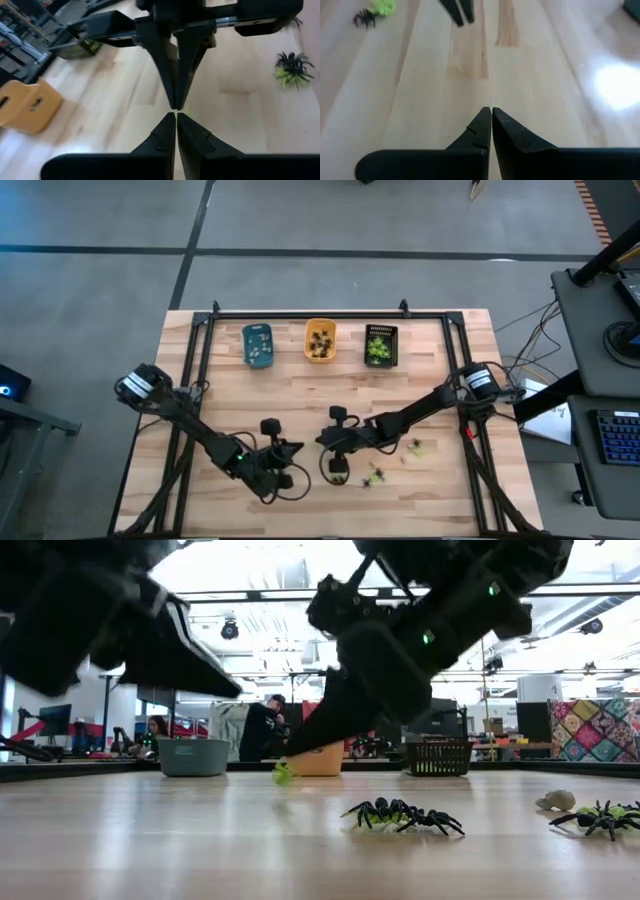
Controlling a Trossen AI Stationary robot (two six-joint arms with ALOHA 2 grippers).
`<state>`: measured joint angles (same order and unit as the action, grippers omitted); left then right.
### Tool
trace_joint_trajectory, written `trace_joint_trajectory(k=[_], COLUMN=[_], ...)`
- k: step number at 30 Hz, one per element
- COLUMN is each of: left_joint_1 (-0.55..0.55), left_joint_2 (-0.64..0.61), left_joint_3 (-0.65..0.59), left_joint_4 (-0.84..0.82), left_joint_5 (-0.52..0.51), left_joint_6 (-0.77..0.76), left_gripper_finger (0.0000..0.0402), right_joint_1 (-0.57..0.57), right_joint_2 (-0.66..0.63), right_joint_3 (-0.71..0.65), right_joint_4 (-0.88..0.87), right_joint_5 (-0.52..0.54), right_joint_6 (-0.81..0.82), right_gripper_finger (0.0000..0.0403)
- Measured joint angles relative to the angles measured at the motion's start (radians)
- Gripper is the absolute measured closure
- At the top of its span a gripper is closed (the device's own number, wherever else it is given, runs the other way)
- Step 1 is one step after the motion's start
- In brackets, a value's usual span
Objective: Sort Halloween decoration
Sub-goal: Put the green spider toy into the black bin
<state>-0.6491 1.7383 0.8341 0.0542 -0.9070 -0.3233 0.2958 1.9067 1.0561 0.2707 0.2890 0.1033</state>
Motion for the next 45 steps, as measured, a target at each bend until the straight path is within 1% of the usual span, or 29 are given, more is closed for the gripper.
trace_joint_trajectory(k=[3, 6, 10, 12, 14, 19, 21, 23, 25, 28, 37, 41, 45], left_joint_1=[-0.012, -0.022, -0.031, -0.031, -0.027, 0.002, 0.019, 0.039, 0.057, 0.079, 0.116, 0.120, 0.130], left_joint_2=[-0.054, -0.099, -0.120, -0.112, -0.087, 0.008, 0.050, 0.086, 0.118, 0.155, 0.227, 0.234, 0.234], left_joint_3=[0.000, 0.000, 0.000, -0.006, -0.012, -0.016, -0.016, -0.017, -0.017, -0.017, -0.018, -0.017, -0.018], left_joint_4=[-0.055, -0.086, -0.093, -0.083, -0.047, 0.052, 0.081, 0.115, 0.149, 0.205, 0.291, 0.303, 0.303], left_joint_5=[-0.028, -0.029, -0.012, 0.002, 0.007, 0.009, 0.010, 0.020, 0.044, 0.091, 0.135, 0.135, 0.159], left_joint_6=[-0.002, -0.003, 0.000, 0.000, -0.002, 0.005, 0.006, 0.006, 0.010, 0.027, 0.052, 0.052, 0.052], left_gripper_finger=[0.0401, 0.0401, 0.0401, 0.0401, 0.0401, 0.0401, 0.0401, 0.0401, 0.0401, 0.0401, 0.0402, 0.0402, 0.0401], right_joint_1=[0.000, 0.000, 0.000, -0.002, -0.007, -0.028, -0.031, -0.031, -0.031, -0.036, -0.055, -0.058, -0.061], right_joint_2=[-0.030, -0.054, -0.065, -0.065, -0.075, -0.100, -0.101, -0.101, -0.100, -0.099, -0.079, -0.056, -0.038], right_joint_3=[-0.002, -0.006, -0.006, -0.006, -0.006, 0.002, 0.002, 0.002, 0.002, 0.003, 0.003, 0.002, 0.002], right_joint_4=[-0.006, -0.024, -0.062, -0.075, -0.116, -0.248, -0.253, -0.253, -0.252, -0.261, -0.258, -0.250, -0.231], right_joint_5=[0.001, 0.000, 0.000, 0.000, -0.006, -0.057, -0.110, -0.162, -0.190, -0.192, -0.188, -0.188, -0.184], right_joint_6=[-0.012, -0.015, 0.040, 0.113, 0.224, 0.568, 0.636, 0.656, 0.679, 0.727, 0.788, 0.813, 0.816], right_gripper_finger=[0.0394, 0.0394, 0.0394, 0.0394, 0.0394, 0.0394, 0.0393, 0.0387, 0.0375, 0.0346, 0.0249, 0.0221, 0.0206])
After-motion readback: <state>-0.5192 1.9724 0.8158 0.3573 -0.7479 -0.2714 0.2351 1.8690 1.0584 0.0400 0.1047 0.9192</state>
